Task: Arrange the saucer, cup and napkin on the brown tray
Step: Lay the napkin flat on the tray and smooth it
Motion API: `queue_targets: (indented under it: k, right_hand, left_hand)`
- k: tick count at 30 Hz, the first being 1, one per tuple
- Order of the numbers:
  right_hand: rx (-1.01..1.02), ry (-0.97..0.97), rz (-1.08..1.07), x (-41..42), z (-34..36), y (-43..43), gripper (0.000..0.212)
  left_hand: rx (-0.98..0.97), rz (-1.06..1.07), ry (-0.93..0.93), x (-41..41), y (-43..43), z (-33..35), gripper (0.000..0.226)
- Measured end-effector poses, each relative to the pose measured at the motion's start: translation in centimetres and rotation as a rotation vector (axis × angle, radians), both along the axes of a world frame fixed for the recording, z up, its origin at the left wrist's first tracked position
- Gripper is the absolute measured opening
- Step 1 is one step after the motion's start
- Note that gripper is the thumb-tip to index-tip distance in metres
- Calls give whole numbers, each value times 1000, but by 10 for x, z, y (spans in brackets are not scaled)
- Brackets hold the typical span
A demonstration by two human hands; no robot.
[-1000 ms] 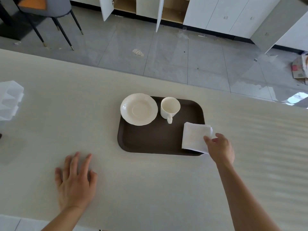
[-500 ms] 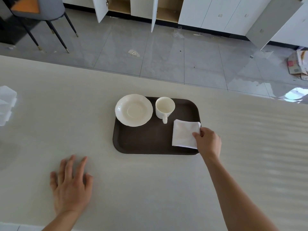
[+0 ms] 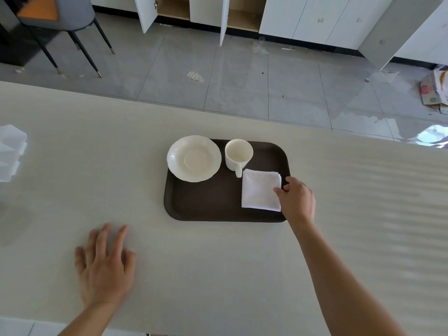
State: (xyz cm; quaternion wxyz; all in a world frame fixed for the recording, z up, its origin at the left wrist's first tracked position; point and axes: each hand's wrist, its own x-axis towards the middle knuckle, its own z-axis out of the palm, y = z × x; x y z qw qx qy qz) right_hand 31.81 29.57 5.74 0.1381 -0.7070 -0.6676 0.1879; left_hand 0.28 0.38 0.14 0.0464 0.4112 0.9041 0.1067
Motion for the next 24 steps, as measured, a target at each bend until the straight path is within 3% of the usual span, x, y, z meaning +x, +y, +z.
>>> queue_targets:
  k: [3,5,11,18,24]
  right_hand:
    - [30,83,22,18,9,-9,31]
    - [5,45,159,28,9,-18,38]
    - [25,-121,438,47,-2,-28,66]
    - [54,-227,506,40,-6,-19,66]
    - [54,-210,521,44,-12,-18,58]
  left_hand:
    - [0,14,-18,3,6,8,63]
    - [48,-24,-51,13,21,19,61]
    - [336,-554,-100,107,113,50,31]
    - [72,-518,-308,158,191,43,59]
    - [76,-528,-339,170,201,34,48]
